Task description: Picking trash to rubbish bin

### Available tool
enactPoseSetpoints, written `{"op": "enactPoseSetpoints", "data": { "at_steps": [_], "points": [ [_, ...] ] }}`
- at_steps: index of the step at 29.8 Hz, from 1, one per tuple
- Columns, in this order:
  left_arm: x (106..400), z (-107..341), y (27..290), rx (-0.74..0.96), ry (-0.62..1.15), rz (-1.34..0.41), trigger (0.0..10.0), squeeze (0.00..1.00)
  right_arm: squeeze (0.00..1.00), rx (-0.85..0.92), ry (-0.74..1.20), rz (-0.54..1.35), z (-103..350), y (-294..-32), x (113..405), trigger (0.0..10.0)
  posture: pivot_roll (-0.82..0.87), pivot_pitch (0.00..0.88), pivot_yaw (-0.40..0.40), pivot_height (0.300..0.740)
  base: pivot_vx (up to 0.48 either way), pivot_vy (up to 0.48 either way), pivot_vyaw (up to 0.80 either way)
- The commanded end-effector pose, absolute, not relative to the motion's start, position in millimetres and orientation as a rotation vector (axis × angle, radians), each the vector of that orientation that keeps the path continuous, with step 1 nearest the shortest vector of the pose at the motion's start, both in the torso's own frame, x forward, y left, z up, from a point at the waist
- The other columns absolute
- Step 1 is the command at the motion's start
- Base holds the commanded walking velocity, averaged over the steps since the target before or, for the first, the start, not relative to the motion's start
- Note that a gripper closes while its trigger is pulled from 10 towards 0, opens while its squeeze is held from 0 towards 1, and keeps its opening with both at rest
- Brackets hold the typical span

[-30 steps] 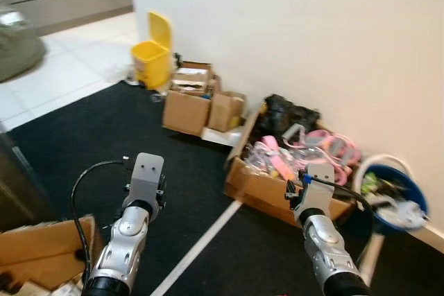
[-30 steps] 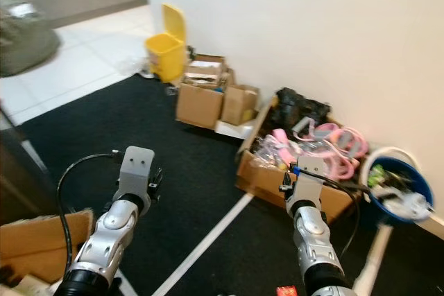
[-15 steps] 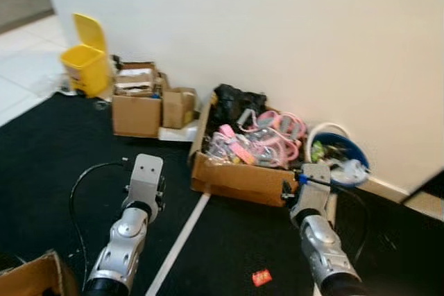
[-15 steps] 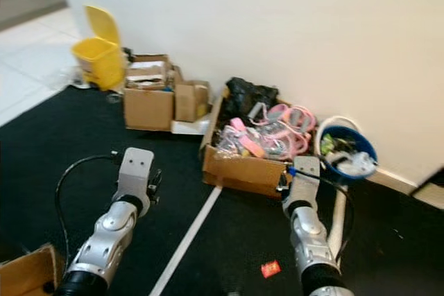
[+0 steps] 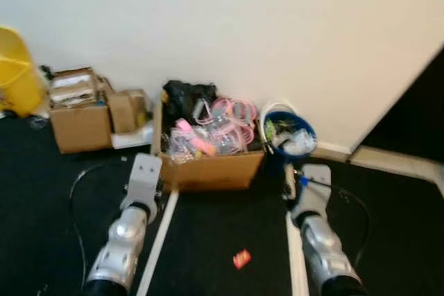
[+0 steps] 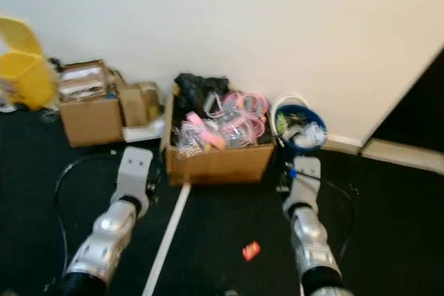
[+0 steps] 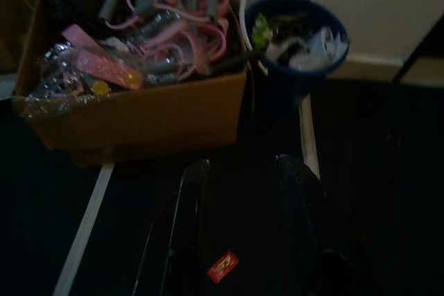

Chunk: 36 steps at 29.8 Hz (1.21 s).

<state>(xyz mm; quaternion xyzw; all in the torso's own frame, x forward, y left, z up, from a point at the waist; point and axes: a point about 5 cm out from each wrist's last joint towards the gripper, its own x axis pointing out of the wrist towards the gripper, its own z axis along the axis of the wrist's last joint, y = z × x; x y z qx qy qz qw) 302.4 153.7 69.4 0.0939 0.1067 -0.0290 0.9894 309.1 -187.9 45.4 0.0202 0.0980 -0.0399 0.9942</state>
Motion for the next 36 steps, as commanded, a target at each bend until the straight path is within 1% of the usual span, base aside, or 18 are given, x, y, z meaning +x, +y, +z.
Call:
{"op": "enactPoseSetpoints", "data": {
  "at_steps": [1, 27, 36],
  "points": [
    [300.5, 65.7, 153.7, 0.191, 0.233, -0.065, 10.0, 0.00, 0.00, 0.047, 0.219, -0.096, 40.9, -191.7, 305.6, 10.0, -0.01, 0.114, -0.033, 0.740, 0.000, 0.000, -0.71],
    [300.7, 66.2, 152.4, 0.190, 0.233, -0.074, 10.0, 0.00, 0.00, 0.051, 0.221, -0.097, 40.6, -192.3, 305.3, 10.0, -0.01, 0.116, -0.032, 0.740, 0.000, 0.000, -0.71],
    [300.9, 66.1, 151.1, 0.188, 0.230, -0.079, 10.0, 0.00, 0.00, 0.050, 0.221, -0.096, 40.8, -193.0, 305.7, 10.0, -0.01, 0.100, -0.034, 0.740, 0.000, 0.000, -0.72]
  ]
}}
